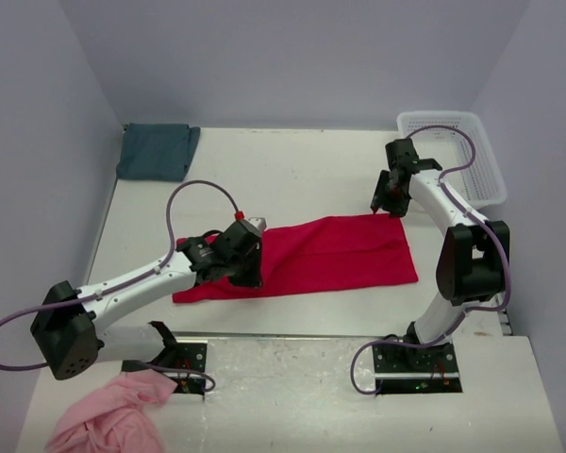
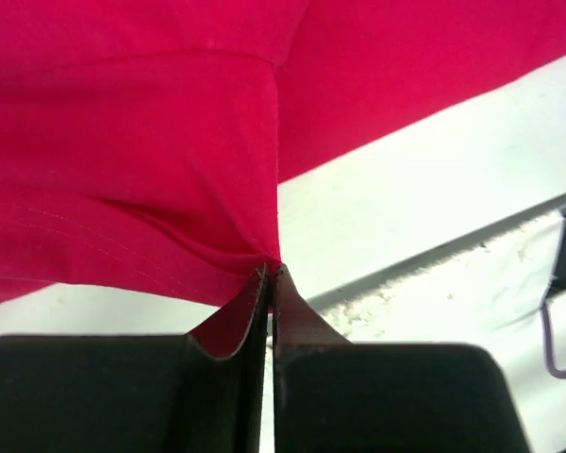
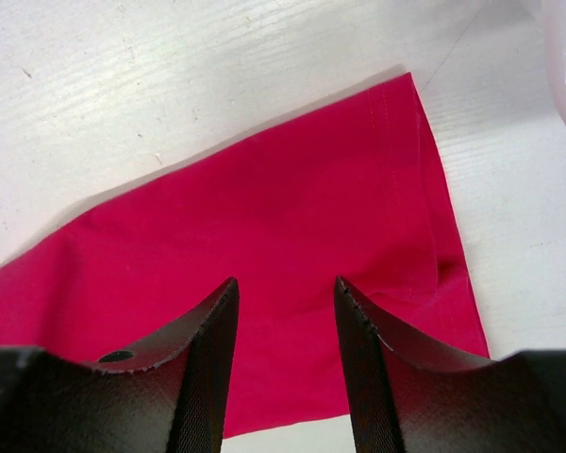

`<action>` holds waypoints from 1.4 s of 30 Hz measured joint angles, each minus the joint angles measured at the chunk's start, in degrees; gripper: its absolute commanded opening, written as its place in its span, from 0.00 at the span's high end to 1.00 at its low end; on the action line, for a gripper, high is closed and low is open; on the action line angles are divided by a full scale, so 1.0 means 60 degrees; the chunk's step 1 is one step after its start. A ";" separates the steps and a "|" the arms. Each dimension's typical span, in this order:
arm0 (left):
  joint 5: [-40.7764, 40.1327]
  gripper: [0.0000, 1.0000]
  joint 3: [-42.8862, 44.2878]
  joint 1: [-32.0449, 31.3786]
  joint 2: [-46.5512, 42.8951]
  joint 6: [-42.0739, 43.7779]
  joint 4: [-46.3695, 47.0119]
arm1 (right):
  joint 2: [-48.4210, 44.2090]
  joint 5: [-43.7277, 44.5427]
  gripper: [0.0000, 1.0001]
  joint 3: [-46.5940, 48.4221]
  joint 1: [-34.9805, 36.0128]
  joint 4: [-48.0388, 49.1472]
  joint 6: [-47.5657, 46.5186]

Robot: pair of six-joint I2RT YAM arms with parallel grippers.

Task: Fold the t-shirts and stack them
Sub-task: Fold the other side of the tshirt into a rectangle

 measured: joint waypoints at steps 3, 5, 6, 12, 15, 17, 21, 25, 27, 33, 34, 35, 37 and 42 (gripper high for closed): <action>-0.0073 1.00 -0.0007 -0.0237 -0.0346 -0.0408 -0.0200 | 0.0000 0.0000 0.54 0.0000 0.0000 0.0004 0.0004; -0.0291 0.89 -0.0004 -0.0237 -0.0368 -0.0557 -0.0415 | 0.0000 0.0000 0.54 0.0000 0.0000 0.0004 0.0004; -0.0386 0.82 -0.0004 -0.0237 -0.0353 -0.0608 -0.0510 | 0.0000 0.0000 0.54 0.0000 0.0000 0.0004 0.0000; -0.1432 0.63 0.0302 -0.0237 0.0076 -0.1027 -0.1326 | 0.0000 -0.0022 0.54 0.0000 0.0000 0.0007 0.0000; -0.2149 0.52 0.0878 -0.0233 0.0557 -0.1271 -0.1738 | -0.0004 -0.0080 0.54 0.0000 0.0004 0.0007 0.0000; -0.2616 0.52 0.1297 -0.0153 0.0889 -0.1435 -0.1960 | -0.0004 -0.0117 0.54 0.0000 0.0018 0.0011 0.0000; -0.2925 0.52 0.1545 0.0831 0.1111 -0.1373 -0.2120 | -0.0084 -0.0200 0.54 0.0000 0.0073 0.0011 -0.0004; -0.2412 0.49 0.1031 0.3490 0.0576 -0.0601 -0.1683 | -0.0259 -0.0259 0.54 -0.0084 0.0226 0.0106 -0.0004; -0.1738 0.47 0.0612 0.4863 0.0015 -0.0131 -0.1242 | -0.0353 -0.0295 0.53 -0.0113 0.0346 0.0109 -0.0004; -0.0299 0.45 0.0051 0.6717 -0.0769 0.0597 -0.0466 | -0.0565 -0.0517 0.53 -0.0113 0.0554 0.0193 -0.0040; -0.0135 0.45 -0.0033 0.6736 -0.0688 0.0663 -0.0317 | -0.0605 -0.0557 0.53 -0.0113 0.0557 0.0215 -0.0055; 0.0026 0.45 -0.0175 0.6747 -0.0608 0.0721 -0.0160 | -0.0641 -0.0601 0.53 -0.0113 0.0561 0.0244 -0.0066; 0.0233 0.45 -0.0517 0.6754 -0.0517 0.0761 0.0000 | -0.0685 -0.0714 0.53 -0.0113 0.0565 0.0288 -0.0073; 0.0382 0.45 -0.1107 0.7027 -0.0452 0.0838 0.0084 | -0.0688 -0.0765 0.53 -0.0160 0.0601 0.0401 -0.0076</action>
